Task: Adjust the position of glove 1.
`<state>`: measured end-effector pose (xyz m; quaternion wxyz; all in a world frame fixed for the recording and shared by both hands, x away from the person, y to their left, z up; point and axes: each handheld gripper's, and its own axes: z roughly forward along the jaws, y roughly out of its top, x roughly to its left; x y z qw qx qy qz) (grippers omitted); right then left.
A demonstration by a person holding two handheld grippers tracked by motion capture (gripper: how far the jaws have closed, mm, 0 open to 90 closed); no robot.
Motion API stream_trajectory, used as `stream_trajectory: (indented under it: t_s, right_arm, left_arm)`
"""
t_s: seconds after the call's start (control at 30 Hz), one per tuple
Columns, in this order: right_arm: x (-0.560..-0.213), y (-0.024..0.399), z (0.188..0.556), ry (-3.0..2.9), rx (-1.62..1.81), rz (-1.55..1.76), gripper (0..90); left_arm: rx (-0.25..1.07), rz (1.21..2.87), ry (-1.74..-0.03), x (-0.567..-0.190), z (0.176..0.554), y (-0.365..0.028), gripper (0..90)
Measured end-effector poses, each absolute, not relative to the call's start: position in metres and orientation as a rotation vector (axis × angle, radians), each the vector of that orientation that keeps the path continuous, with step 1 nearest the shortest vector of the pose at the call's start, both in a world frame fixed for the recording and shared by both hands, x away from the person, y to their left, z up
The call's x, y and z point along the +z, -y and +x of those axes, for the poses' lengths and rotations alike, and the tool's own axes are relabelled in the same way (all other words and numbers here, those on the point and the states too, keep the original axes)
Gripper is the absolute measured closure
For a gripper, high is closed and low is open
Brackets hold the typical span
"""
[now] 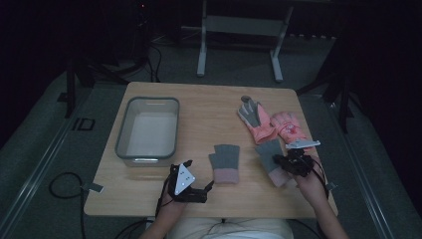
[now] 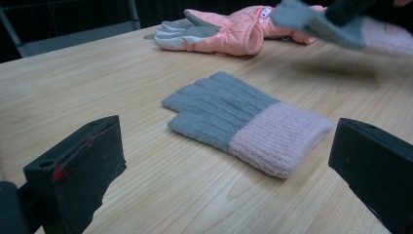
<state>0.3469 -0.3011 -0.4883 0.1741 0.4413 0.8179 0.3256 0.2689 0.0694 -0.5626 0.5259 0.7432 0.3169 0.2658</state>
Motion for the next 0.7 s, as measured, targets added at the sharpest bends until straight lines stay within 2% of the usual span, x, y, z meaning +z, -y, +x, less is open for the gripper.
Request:
stream_trajectory:
  t_s: [0.27,0.7]
  right_arm:
    - [-0.478,0.288,0.332,-2.101,0.932,1.476,84.9]
    - [-0.518,0.276,0.321,-1.962,0.913,1.661,84.9]
  left_arm:
    - [0.635,1.778,-0.76,-0.563,0.269,-0.069,0.0]
    - [0.648,1.777,-0.757,-0.563,0.268,-0.069,0.0]
